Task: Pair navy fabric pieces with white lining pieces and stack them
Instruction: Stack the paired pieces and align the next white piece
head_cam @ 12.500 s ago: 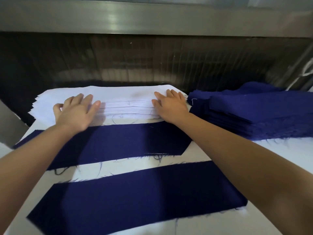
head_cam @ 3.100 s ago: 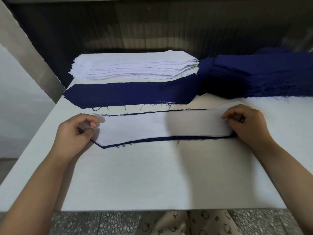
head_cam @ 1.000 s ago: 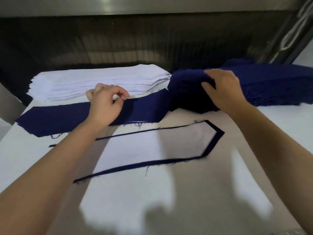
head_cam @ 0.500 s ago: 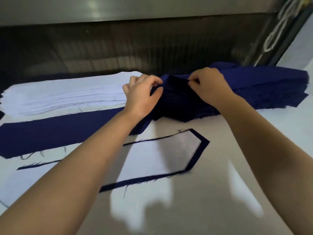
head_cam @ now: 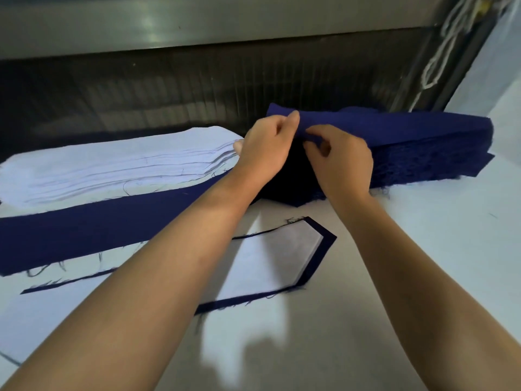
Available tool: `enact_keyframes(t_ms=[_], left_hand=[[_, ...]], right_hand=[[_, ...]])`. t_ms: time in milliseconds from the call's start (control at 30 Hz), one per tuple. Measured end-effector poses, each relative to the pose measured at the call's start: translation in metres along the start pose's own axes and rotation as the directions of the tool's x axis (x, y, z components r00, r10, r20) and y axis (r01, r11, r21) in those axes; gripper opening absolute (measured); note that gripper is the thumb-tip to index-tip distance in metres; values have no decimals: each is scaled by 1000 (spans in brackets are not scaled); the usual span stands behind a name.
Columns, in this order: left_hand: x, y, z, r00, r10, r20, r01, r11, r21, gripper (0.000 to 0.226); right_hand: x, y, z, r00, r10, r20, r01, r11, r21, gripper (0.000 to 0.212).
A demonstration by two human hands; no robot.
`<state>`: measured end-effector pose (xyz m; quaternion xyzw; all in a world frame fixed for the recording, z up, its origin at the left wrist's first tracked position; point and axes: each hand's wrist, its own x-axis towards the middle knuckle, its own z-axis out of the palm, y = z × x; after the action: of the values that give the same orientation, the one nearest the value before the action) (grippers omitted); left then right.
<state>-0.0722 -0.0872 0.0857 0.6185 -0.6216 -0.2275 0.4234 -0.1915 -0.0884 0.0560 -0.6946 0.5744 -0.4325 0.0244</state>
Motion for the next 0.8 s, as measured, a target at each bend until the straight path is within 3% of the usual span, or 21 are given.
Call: enact_keyframes(t_ms=[133,200,267,333,400,467,633,800], left_hand=[[-8,0,-11,989,-18,-144,-27,952,-304,38],[-9,-6,-21,966,-94,-241,-1,929,-370,34],[-13,-18,-34,928,-132,-349,-16,920,-391,24],[-21,-32,-49,894,-171,-413,-16,911,-412,19],[-31,-49,-64,867,-209,-453,1,908,-418,17],[-45,-66,-80,842,-255,-475,31,903,-429,15],[-95,-111,-134,815,-329,-477,87,883,-461,19],[-140,-146,-180,874,-354,-332,199,886,-419,25]], right_hand=[[-16,2,0,998,59,-17,-57,995,86,33],[-20,3,2,989,148,28,-150,951,269,40],[-20,2,-1,949,284,138,-314,793,523,50],[-18,0,-4,874,394,283,-467,523,713,58],[-18,-1,-7,818,437,373,-529,320,786,58],[-17,-2,-9,786,460,412,-554,231,800,56],[-15,-5,-7,754,498,429,-604,270,750,46],[-18,-6,-4,752,534,386,-613,351,708,33]])
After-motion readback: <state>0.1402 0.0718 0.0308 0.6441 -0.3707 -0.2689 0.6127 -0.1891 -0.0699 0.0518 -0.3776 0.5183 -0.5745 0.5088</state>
